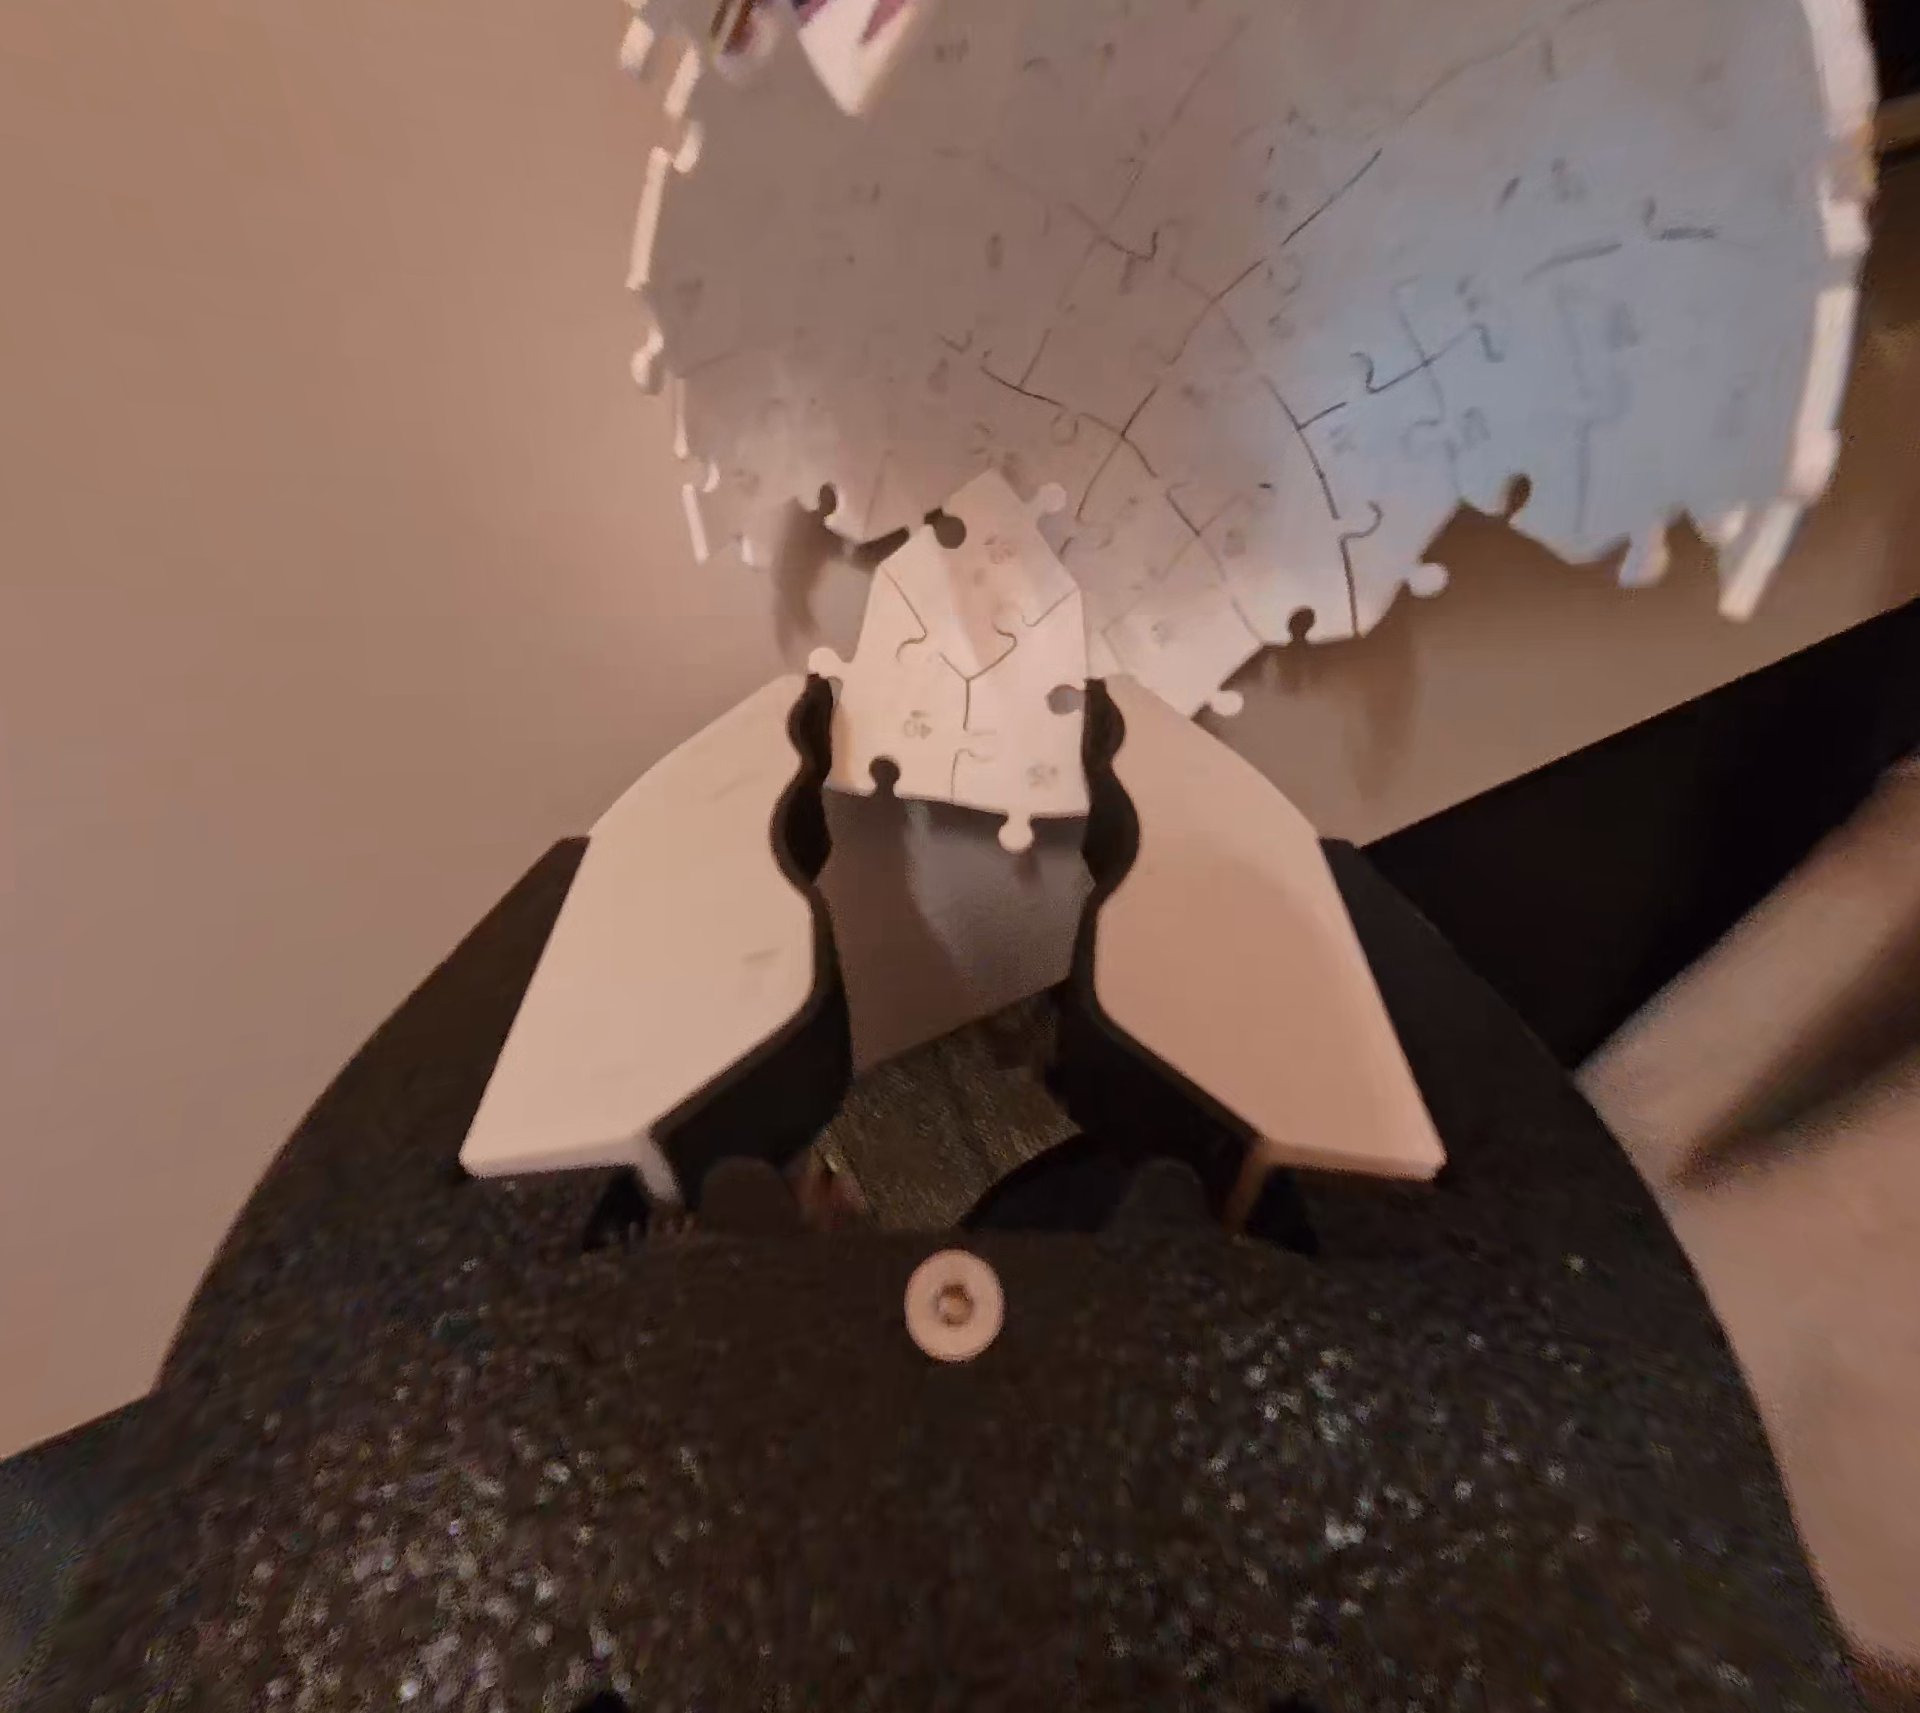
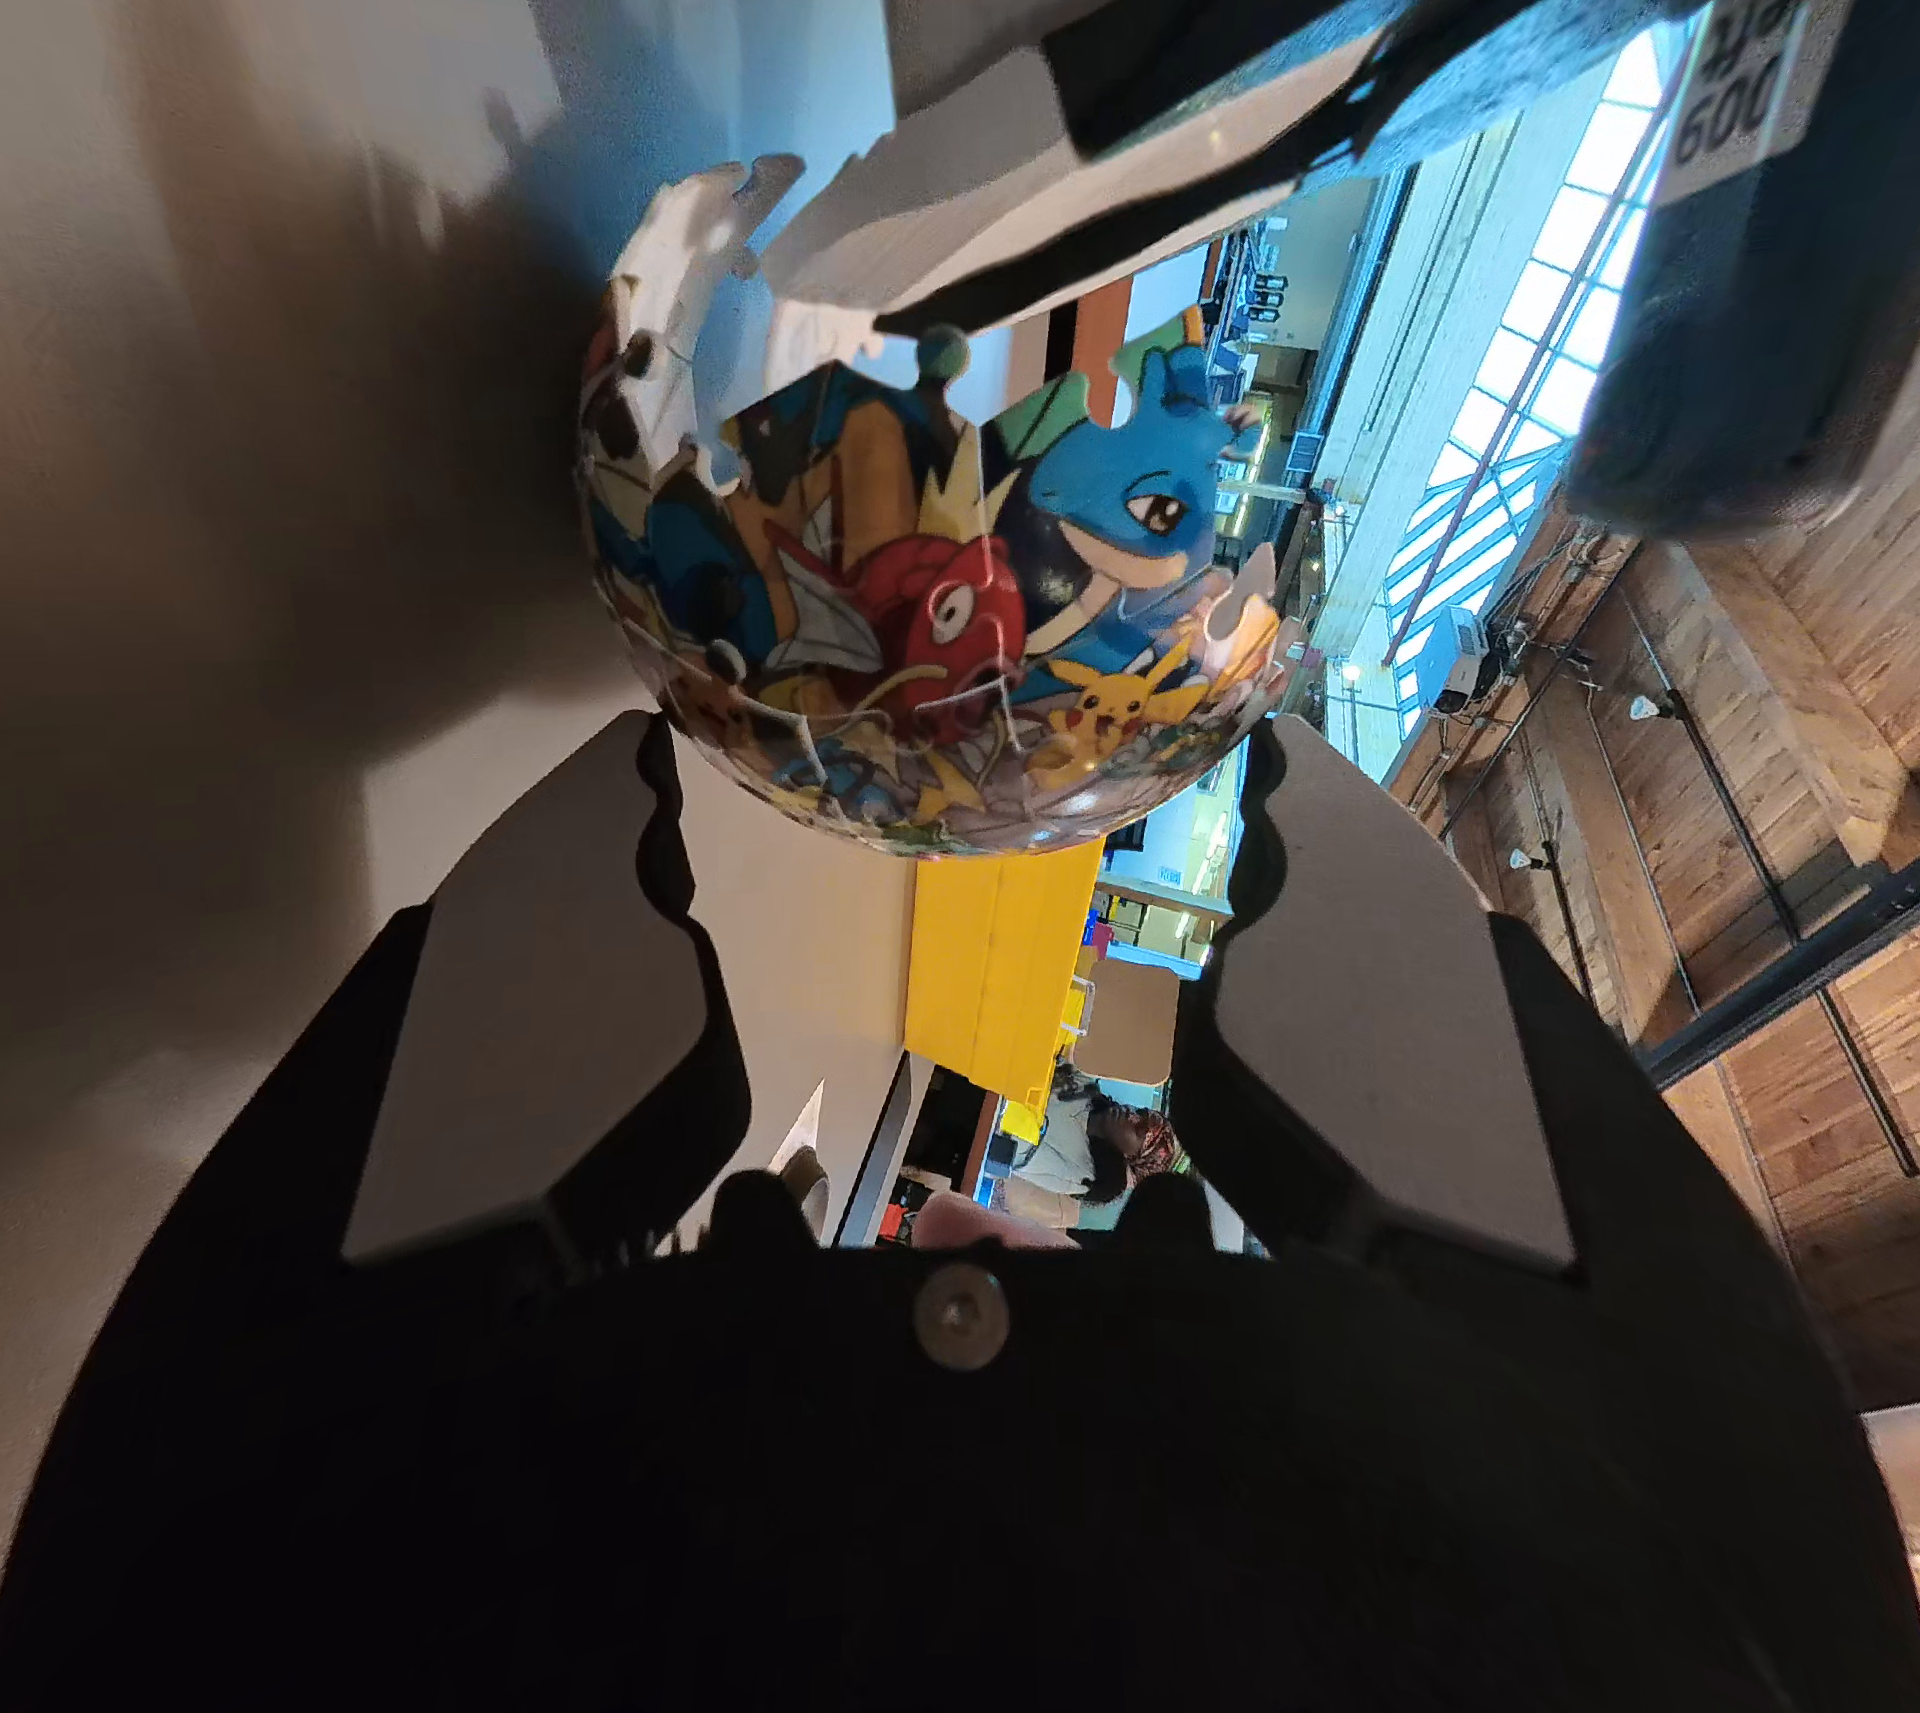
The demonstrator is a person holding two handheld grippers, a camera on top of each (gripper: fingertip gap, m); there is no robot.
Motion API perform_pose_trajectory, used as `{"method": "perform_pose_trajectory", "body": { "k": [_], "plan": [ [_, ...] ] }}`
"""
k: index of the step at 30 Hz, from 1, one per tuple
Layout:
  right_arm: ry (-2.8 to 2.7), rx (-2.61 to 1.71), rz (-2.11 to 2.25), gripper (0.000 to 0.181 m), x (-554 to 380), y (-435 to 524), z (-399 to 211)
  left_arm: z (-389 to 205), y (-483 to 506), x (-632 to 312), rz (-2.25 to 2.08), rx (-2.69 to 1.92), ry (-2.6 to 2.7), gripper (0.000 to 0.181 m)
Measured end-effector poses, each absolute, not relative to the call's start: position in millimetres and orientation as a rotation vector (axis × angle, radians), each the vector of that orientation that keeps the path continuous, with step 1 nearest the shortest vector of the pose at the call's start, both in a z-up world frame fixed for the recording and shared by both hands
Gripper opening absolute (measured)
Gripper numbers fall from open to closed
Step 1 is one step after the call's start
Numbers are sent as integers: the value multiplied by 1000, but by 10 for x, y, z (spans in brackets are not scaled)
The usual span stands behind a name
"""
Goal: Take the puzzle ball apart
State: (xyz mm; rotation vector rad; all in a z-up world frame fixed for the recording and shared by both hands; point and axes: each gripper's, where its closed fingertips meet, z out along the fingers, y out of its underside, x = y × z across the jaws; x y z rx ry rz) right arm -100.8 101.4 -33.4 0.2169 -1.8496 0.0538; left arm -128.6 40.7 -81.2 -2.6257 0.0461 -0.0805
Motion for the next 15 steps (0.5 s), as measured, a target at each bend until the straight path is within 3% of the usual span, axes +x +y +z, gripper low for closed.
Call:
{"method": "perform_pose_trajectory", "body": {
  "k": [8,15],
  "plan": [
    [-1848,219,65,104,-1001,983,-335,-935,454,-1329,-47,-2712,-19,46],
    [-1847,219,68,104,-1001,972,-335,-906,437,-1404,-59,-2673,-86,58]
  ]
}}
